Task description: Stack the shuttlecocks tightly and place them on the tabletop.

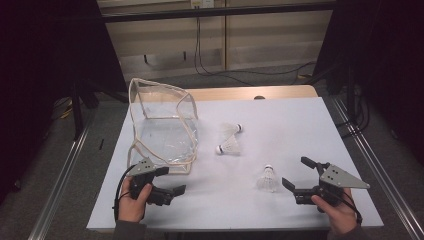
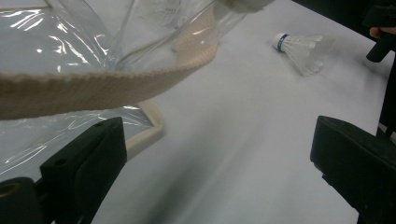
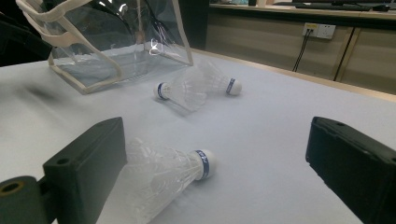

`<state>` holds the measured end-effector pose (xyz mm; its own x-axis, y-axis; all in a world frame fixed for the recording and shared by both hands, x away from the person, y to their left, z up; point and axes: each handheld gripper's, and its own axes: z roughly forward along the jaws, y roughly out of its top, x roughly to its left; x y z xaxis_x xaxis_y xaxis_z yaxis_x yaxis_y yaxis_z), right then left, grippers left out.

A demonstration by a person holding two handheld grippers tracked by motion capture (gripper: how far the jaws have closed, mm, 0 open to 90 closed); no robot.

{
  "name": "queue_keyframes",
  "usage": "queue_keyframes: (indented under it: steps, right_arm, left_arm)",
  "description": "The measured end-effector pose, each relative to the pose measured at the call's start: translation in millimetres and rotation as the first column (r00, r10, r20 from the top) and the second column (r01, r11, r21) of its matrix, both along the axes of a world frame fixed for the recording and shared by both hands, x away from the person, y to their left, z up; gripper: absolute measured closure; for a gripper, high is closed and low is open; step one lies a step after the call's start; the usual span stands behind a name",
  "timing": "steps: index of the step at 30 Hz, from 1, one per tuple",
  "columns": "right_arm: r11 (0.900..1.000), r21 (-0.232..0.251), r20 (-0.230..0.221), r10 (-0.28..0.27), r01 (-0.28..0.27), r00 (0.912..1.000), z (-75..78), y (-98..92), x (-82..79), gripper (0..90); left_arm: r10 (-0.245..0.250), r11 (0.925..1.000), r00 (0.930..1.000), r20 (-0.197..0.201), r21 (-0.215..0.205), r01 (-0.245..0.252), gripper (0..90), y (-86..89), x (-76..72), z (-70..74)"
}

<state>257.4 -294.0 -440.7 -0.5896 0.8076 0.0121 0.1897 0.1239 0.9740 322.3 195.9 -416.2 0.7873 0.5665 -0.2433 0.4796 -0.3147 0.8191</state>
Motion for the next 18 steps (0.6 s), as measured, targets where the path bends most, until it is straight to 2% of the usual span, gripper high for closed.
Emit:
queue_keyframes:
  steps: [16, 18]
  right_arm:
    - [1.0, -0.002, -0.006, 0.004, -0.004, 1.0, -0.7, 1.7, 2.0, 4.5]
    - [1.0, -0.004, -0.004, 0.003, -0.003, 1.0, -0.8, 1.4, 1.9, 4.5]
  left_arm:
    - [0.018, 0.9998, 0.9998, 0.007, -0.014, -0.017, 3.7, 11.7, 0.9, -0.9]
    - [0.022, 0.9997, 0.9997, 0.009, -0.005, -0.022, 3.7, 13.7, 2.1, -2.0]
